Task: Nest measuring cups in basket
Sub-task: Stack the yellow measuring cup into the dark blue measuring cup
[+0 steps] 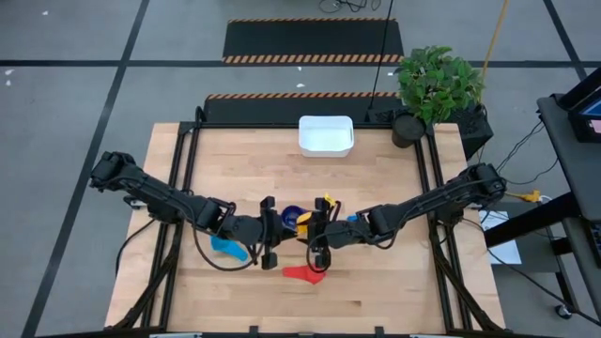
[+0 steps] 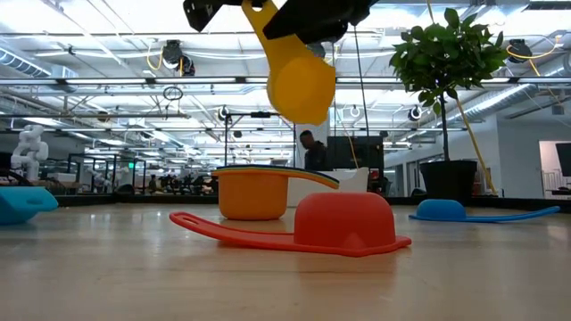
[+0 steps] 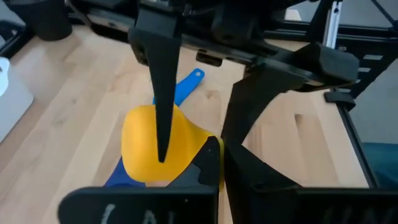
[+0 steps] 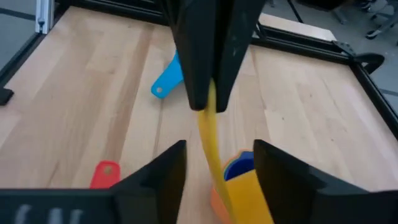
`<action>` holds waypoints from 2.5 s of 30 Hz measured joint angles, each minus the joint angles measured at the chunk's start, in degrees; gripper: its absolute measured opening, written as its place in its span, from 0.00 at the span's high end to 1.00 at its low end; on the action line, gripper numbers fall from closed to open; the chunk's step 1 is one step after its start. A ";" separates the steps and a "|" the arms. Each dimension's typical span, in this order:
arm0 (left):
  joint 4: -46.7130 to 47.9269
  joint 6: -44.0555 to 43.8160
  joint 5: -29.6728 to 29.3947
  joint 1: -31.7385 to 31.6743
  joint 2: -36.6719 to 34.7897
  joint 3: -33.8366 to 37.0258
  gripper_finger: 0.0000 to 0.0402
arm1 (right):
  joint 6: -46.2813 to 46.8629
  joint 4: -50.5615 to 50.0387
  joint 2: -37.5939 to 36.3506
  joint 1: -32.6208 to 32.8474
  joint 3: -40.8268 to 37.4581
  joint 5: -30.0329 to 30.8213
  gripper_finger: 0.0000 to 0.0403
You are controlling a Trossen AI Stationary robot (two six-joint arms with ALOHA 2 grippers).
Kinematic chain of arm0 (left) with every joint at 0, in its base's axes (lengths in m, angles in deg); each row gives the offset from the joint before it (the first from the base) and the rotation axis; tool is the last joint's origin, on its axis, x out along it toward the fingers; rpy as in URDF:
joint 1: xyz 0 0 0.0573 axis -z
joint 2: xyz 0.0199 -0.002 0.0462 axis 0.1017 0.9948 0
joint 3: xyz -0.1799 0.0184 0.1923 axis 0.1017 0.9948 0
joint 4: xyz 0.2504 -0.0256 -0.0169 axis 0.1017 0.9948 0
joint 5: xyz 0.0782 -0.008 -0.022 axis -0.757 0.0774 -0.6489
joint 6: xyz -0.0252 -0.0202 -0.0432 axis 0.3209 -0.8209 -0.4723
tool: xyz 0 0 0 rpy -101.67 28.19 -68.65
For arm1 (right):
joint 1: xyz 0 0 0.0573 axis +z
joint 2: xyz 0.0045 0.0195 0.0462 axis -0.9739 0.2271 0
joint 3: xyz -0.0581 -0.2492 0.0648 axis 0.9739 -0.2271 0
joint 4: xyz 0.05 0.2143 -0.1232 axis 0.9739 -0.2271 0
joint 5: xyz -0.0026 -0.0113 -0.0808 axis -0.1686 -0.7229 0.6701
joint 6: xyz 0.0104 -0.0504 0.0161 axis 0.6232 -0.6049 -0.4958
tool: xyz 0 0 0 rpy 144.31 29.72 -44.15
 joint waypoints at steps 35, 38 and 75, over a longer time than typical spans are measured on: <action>-17.78 20.88 -24.59 7.11 -0.48 -0.02 0.34 | -0.96 2.44 -23.29 8.28 -9.80 -1.31 1.00; -17.97 20.00 -24.42 6.51 -0.46 -0.02 0.36 | -2.08 9.16 -26.10 8.29 -13.20 -1.28 1.00; -50.38 26.99 -12.79 6.71 11.14 0.00 0.50 | -14.59 56.57 -27.03 9.97 -26.03 -10.48 1.00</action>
